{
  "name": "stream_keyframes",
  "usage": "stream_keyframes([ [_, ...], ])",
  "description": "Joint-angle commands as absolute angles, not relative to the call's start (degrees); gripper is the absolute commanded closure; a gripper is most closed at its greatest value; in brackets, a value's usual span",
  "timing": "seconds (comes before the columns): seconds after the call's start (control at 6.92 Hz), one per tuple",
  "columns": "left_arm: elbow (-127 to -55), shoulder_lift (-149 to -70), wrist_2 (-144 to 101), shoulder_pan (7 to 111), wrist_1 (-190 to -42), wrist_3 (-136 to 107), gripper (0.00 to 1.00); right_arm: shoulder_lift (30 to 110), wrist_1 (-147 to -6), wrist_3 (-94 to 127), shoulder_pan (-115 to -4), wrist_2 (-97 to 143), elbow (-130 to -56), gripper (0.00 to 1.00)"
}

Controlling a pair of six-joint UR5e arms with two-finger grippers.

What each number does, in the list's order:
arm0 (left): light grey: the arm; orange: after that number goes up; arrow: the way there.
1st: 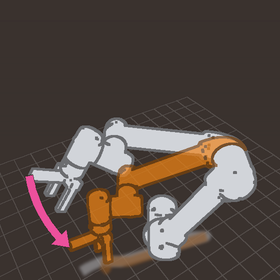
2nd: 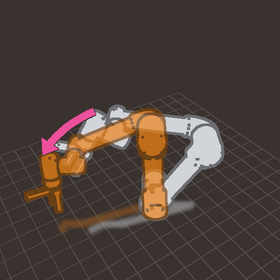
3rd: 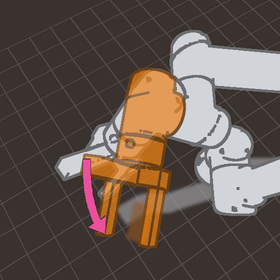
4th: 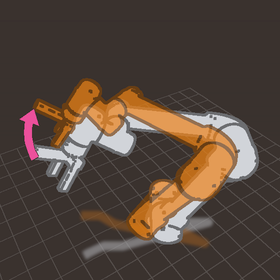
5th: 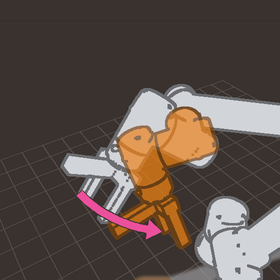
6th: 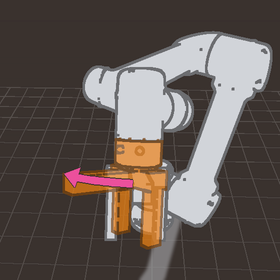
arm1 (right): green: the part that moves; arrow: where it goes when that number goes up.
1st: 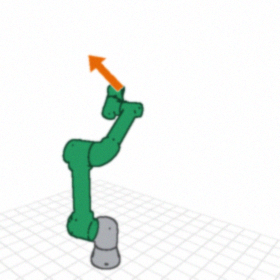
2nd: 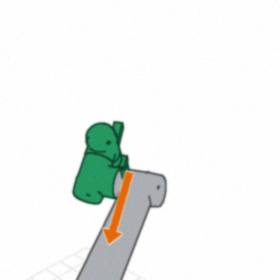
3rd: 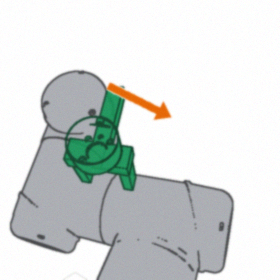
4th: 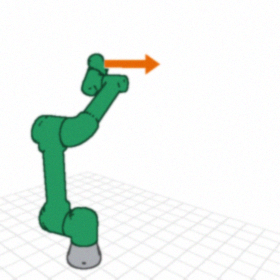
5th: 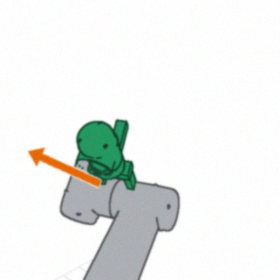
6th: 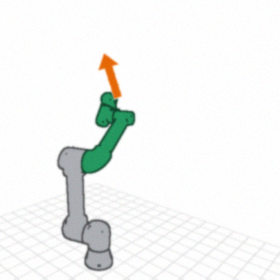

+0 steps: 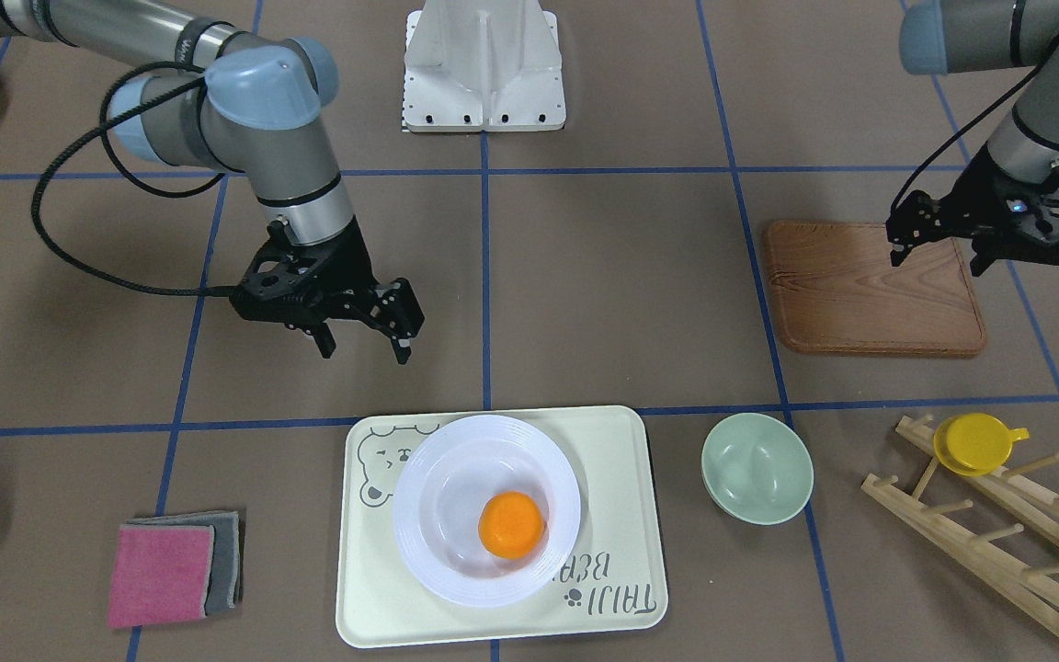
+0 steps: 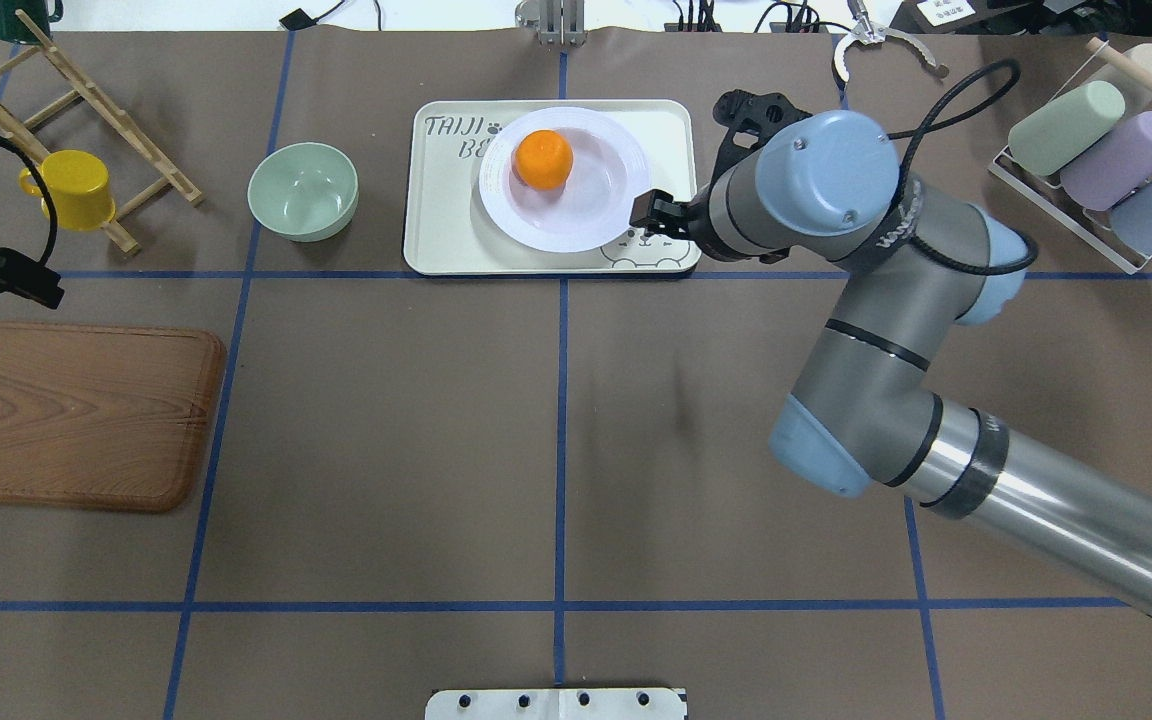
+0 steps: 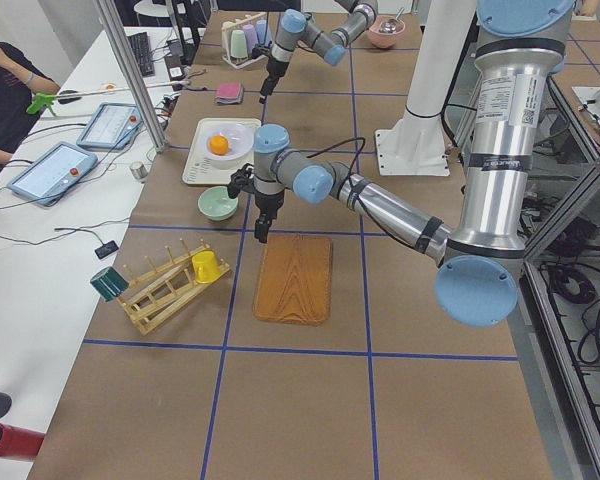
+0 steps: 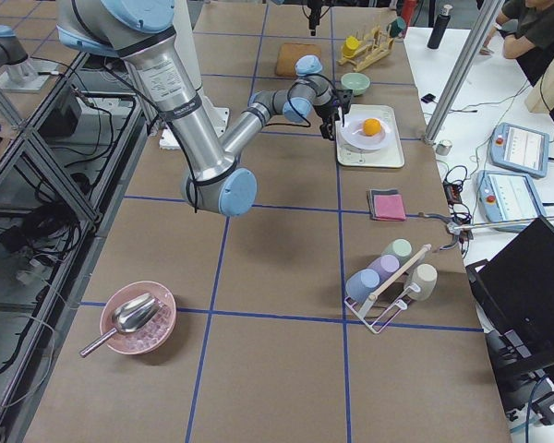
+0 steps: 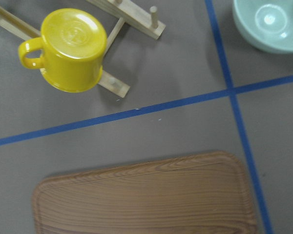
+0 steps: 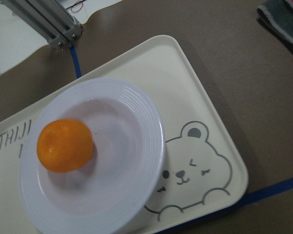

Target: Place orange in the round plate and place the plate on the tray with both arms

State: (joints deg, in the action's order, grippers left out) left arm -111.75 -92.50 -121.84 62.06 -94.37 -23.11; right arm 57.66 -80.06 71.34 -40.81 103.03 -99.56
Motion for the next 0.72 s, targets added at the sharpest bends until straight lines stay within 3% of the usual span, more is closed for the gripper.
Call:
stream_keyframes([
  [0.0, -111.4, -88.2, -122.0, 66.2, -96.3, -15.8, 0.03, 61.5, -88.3, 50.8, -52.1, 115.5, -102.9, 0.0],
  [0.29, -109.4, -84.7, -125.2, 70.7, -99.5, -9.3, 0.03, 65.4, -95.8, 28.1, -63.2, 122.1, -102.7, 0.0],
  [0.58, -103.7, -84.6, -128.1, 76.3, -99.5, -1.5, 0.03, 73.8, -99.3, 21.1, -76.5, 131.9, -101.3, 0.0],
])
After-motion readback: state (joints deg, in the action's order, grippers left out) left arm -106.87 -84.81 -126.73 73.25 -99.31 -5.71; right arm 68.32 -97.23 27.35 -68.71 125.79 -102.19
